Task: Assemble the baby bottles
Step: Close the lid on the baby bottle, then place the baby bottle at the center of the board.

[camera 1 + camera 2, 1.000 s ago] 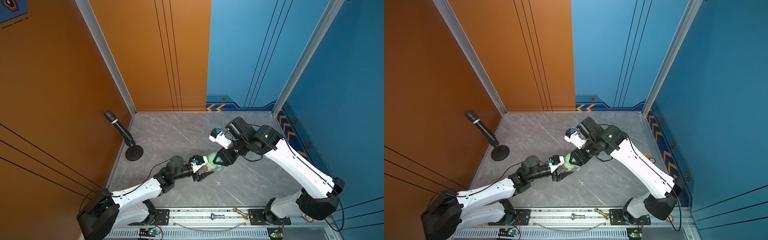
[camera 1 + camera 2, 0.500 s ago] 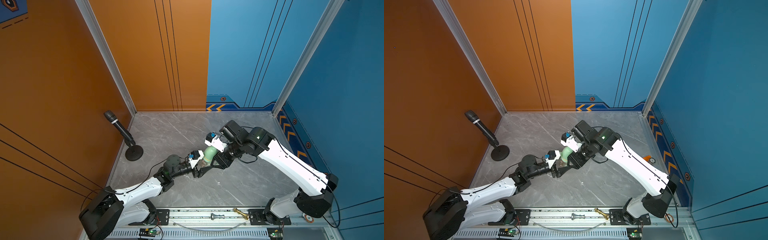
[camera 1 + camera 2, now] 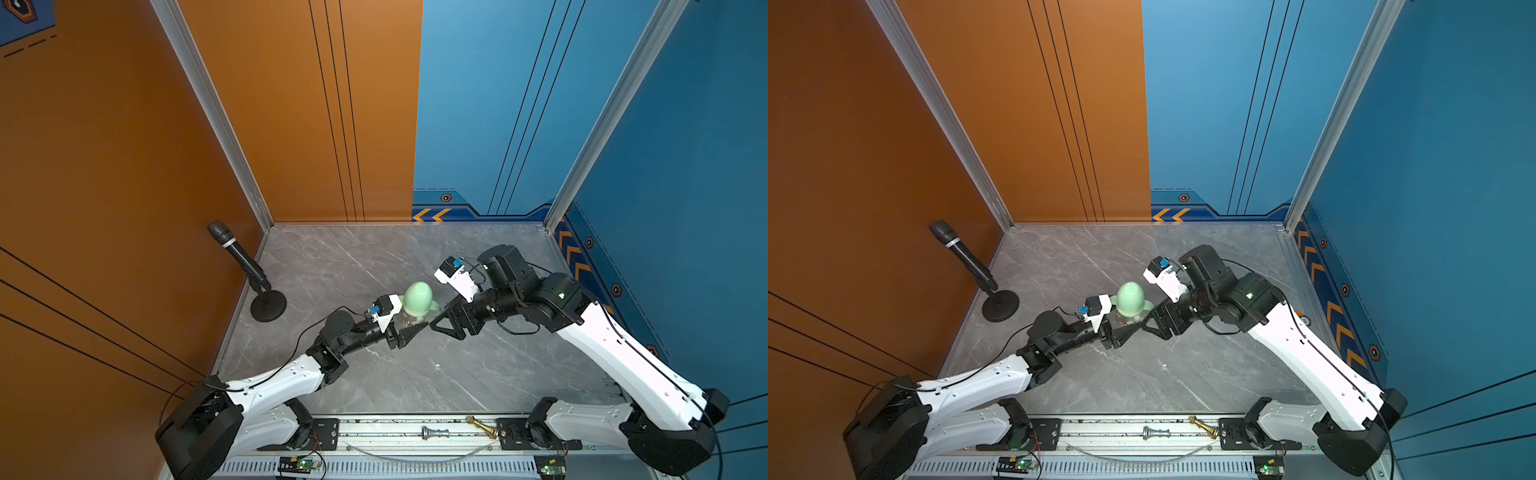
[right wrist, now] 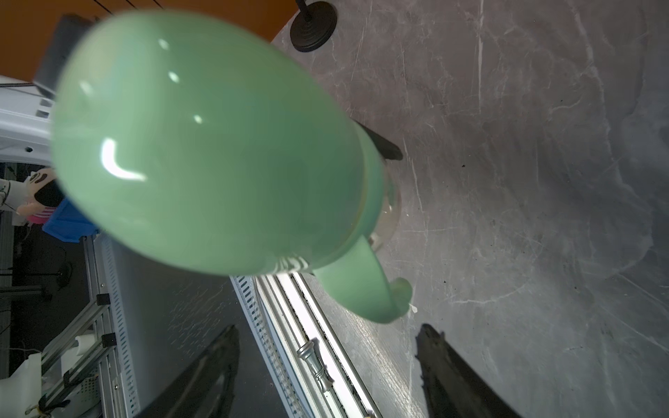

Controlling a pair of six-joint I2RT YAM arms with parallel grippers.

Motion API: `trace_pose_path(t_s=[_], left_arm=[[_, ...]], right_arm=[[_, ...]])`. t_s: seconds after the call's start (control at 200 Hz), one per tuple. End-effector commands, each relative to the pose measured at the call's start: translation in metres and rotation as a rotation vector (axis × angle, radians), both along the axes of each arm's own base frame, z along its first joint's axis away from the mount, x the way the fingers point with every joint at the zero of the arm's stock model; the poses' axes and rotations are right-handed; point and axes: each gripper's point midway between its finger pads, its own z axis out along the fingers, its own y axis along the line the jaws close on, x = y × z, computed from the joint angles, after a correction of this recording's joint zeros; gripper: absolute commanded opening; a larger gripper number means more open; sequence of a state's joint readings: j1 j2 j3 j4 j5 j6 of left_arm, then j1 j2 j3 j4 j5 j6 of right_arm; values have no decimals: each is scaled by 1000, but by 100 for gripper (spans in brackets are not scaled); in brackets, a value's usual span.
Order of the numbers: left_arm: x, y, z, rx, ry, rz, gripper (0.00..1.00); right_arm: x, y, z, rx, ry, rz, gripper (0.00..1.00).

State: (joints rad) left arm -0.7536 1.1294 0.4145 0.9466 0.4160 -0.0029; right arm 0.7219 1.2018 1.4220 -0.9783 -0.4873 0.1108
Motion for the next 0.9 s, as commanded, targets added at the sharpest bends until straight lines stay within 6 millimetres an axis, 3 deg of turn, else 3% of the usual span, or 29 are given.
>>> trace_pose_path(t_s=[0.0, 0.06, 0.385, 0.616, 0.741, 0.896], left_arm=[[-10, -1, 36, -98, -63, -49, 10], [-11, -3, 36, -100, -57, -61, 10], [-18, -11, 37, -117, -34, -115, 11], [-18, -15, 36, -114, -25, -128, 12], [-15, -15, 33, -107, -24, -119, 19], [-14, -17, 32, -124, -43, -111, 24]], right_arm=[[8, 2, 3, 43, -77, 10, 78], [19, -6, 2, 65, -72, -11, 77], [20, 12, 4, 187, -74, 111, 50], [17, 12, 1, 203, -85, 124, 20], [13, 9, 6, 222, -116, 108, 0], [11, 4, 10, 231, -195, 80, 0]])
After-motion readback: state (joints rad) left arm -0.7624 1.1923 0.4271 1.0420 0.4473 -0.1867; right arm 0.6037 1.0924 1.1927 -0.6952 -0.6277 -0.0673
